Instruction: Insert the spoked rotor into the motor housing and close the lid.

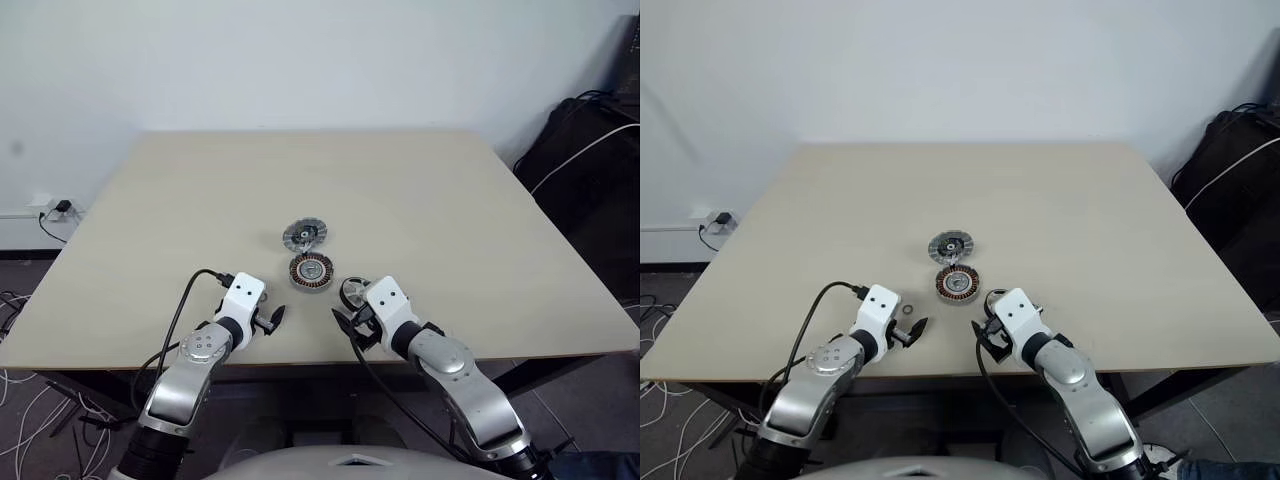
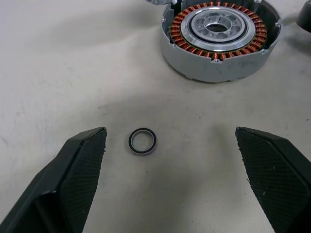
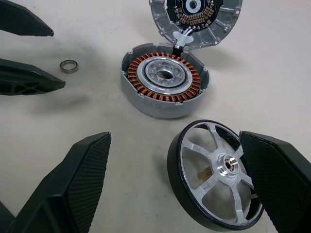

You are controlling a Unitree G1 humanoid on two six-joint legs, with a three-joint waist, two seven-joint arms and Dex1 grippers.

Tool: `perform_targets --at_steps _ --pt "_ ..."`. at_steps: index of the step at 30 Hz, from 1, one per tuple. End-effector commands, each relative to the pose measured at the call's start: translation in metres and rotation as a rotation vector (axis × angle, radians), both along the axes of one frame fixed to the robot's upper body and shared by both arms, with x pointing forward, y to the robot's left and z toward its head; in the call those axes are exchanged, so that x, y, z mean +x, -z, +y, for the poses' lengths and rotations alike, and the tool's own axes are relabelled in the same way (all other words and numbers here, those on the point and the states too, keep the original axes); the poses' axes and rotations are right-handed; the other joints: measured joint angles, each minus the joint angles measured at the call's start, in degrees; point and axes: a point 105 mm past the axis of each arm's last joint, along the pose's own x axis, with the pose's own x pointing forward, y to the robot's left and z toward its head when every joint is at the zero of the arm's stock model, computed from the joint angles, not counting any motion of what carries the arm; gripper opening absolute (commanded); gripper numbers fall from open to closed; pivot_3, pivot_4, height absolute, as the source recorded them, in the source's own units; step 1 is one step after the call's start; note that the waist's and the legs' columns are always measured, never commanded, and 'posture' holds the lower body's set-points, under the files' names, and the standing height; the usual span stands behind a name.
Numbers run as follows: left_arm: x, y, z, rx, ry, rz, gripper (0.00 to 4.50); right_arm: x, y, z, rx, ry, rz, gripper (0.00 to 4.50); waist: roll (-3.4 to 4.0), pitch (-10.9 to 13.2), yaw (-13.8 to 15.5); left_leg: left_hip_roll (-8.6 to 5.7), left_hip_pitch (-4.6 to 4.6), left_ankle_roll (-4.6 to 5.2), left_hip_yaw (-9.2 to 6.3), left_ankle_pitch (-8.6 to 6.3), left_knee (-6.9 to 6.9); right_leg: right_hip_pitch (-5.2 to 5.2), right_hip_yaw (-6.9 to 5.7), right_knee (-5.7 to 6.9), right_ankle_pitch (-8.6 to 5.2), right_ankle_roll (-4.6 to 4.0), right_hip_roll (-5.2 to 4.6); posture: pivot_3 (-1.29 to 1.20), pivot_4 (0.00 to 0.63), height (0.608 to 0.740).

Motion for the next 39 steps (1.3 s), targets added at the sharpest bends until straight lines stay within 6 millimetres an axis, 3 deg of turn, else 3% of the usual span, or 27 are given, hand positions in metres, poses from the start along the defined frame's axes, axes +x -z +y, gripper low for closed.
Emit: perform_targets --at_steps 1,20,39 --pt "0.006 -0.009 -0.001 -0.019 -0.008 -0.035 4.47 0.005 -0.011 -0.001 0.01 0.012 -0.052 4.5 0.0 0.0 0.0 0.0 0.0 0.0 0.0 0.0 0.0 0.0 0.0 0.0 0.0 0.0 0.0 0.0 0.0 0.74" --pt "0.007 -0.008 0.002 -0.05 -0.058 -0.014 4.47 0.007 -0.009 0.0 0.013 0.014 -0.053 4.5 0.0 0.0 0.0 0.0 0.0 0.0 0.0 0.0 0.0 0.0 -0.01 0.0 0.0 0.0 0.0 0.0 0.0 0.74" --pt "0.028 -0.005 -0.002 -0.051 -0.072 -0.026 4.47 0.008 -0.009 0.002 0.021 0.02 -0.058 4.5 -0.01 0.0 0.03 0.0 0.01 -0.02 0.0 0.01 0.02 0.01 -0.02 0.01 0.01 0.0 0.01 0.0 0.0 0.74"
